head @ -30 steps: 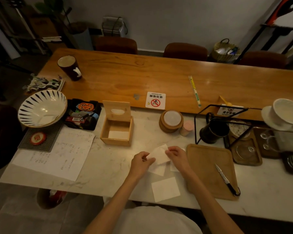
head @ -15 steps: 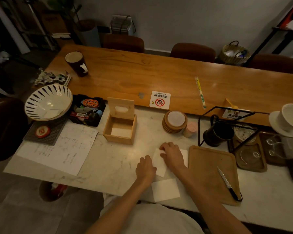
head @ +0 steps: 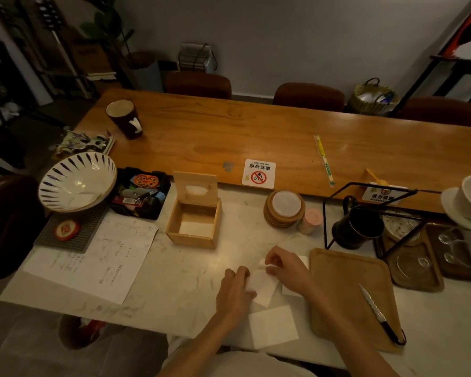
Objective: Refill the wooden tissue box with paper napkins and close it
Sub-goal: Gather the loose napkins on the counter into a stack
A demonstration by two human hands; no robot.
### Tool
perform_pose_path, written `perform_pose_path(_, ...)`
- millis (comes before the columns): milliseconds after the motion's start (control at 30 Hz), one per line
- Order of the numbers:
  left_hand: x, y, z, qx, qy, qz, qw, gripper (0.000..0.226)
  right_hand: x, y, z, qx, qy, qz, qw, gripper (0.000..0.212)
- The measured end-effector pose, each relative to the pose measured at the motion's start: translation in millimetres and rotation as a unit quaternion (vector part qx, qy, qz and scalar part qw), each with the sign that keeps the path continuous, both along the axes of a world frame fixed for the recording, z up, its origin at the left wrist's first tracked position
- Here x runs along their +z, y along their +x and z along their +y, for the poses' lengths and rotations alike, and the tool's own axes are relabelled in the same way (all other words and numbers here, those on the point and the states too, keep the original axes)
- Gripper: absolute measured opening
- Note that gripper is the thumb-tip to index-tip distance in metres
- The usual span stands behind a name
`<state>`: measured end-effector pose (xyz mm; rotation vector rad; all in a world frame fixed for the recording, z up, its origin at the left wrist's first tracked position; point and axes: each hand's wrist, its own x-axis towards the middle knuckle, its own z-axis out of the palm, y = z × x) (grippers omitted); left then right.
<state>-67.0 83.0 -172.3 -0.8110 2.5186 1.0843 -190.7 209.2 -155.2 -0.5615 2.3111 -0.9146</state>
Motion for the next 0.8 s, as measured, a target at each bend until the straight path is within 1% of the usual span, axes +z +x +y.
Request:
perform_pose_path(67, 3, 1, -5, -0.003, 0.018, 0.027, 0.999, 0.031, 12, 9, 15, -0.052, -0.096, -0.059, 0.992, 0.028)
perform_pose_path(100, 9, 1, -8, 0.002, 0.041, 0.046, 0.998, 0.029, 19, 16, 24, -0.093, -0.142, -0.089, 0.981, 0.025)
perform_pose_path(167, 24, 4, -13, 0.013, 0.124, 0.069, 0.99, 0.019, 34, 34, 41, -0.178, -0.181, -0.138, 0.957, 0.022)
perform_pose_path(200, 31, 7, -15, 0.01, 0.151, 0.074, 0.986, 0.015, 39, 44, 49, -0.196, -0.169, -0.153, 0.954, 0.024)
perform_pose_path(233, 35, 10, -15, 0.001, 0.157, 0.074, 0.985, 0.015, 41, 54, 55, -0.194, -0.14, -0.155, 0.958, 0.026)
perform_pose_path(300, 37, 19, -11, -0.03, 0.14, 0.038, 0.989, 0.018, 31, 71, 66, -0.145, -0.066, -0.133, 0.978, 0.03)
perform_pose_path(367, 35, 29, 0, -0.069, 0.112, -0.015, 0.991, 0.023, 16, 89, 71, -0.103, -0.007, -0.111, 0.989, 0.032)
perform_pose_path(500, 26, 42, 22, -0.141, 0.051, -0.048, 0.988, 0.023, -2, 108, 73, -0.034, 0.092, -0.01, 0.995, 0.036)
perform_pose_path(633, 17, 49, 33, -0.18, -0.021, -0.054, 0.982, 0.027, -8, 112, 68, 0.023, 0.146, 0.083, 0.986, 0.039)
perform_pose_path(700, 15, 52, 33, -0.192, -0.051, -0.046, 0.979, 0.03, -11, 113, 64, 0.029, 0.16, 0.096, 0.982, 0.042)
perform_pose_path(800, 13, 53, 33, -0.191, -0.076, -0.027, 0.978, 0.035, -17, 114, 60, 0.011, 0.162, 0.085, 0.983, 0.043)
